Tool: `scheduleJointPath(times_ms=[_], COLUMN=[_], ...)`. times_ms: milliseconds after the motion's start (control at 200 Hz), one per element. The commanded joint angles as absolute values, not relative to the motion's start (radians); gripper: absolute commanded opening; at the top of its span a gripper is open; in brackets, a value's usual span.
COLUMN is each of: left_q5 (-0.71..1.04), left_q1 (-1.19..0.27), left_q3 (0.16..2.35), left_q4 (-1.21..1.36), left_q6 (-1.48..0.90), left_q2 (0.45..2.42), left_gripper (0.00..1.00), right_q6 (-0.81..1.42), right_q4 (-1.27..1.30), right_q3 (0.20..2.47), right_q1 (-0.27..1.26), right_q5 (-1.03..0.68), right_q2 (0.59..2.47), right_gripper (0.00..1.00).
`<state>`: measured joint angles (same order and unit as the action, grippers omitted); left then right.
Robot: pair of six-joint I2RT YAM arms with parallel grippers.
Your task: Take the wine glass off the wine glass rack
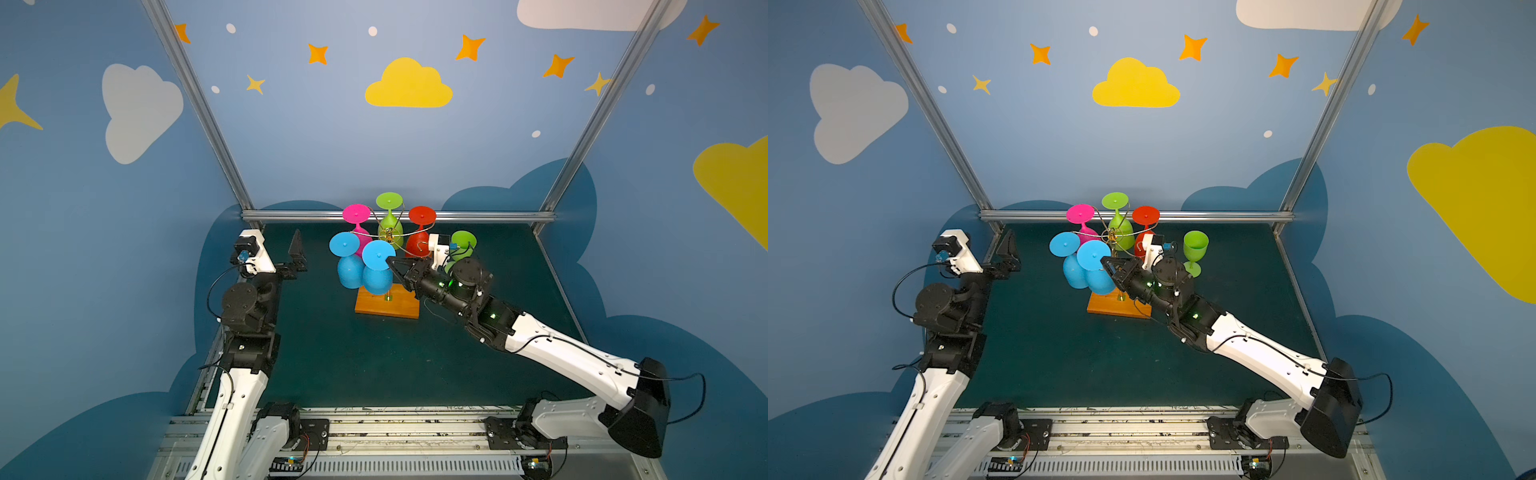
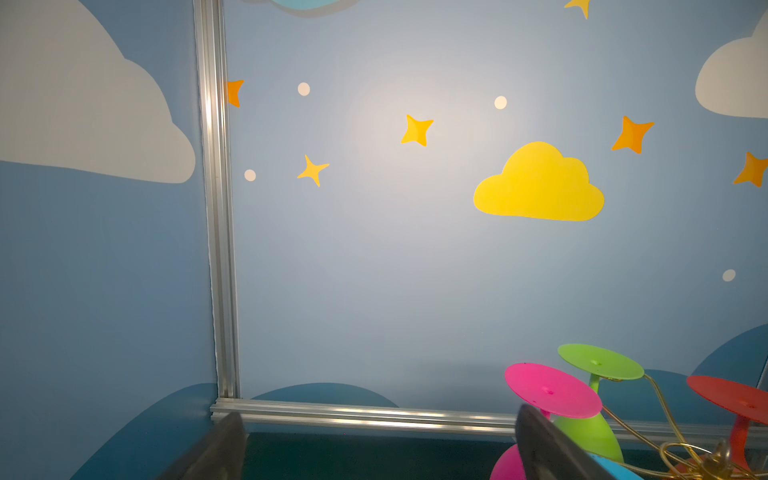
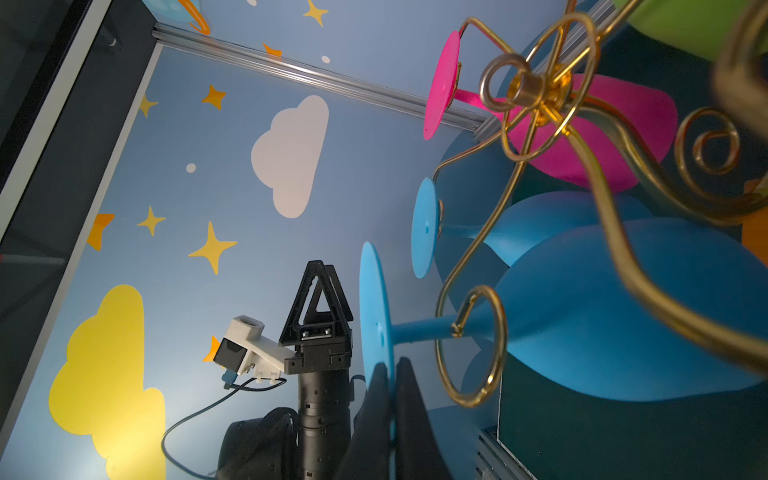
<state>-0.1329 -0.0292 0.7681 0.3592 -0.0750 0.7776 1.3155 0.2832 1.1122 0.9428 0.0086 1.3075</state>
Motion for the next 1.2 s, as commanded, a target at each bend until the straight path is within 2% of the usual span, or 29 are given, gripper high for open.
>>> scheduleJointPath(times_ms=[0, 671, 1192], left_q5=[-0.146, -0.15, -0.151], left_q1=[-0.033, -0.034, -0.034], left_q3=[0.756, 0.756, 0.756], left_q4=[0.379, 0.379, 0.379], left_q6=[-0.067, -0.067, -0.067], left_q2=[0.767, 0.769, 0.769], left_gripper=[0.99, 0.99, 0.99], right_q6=[1.29, 1.278, 1.277], right_q4=[0.307, 0.293, 0.279], right_q3=[1.146, 1.155, 1.151], right_q1=[0.929, 0.894, 0.908], right_q5=[0.043, 0.075, 0.035], right_q2=[1.324, 1.324, 1.321], right_gripper=[0.0, 0.0, 0.0])
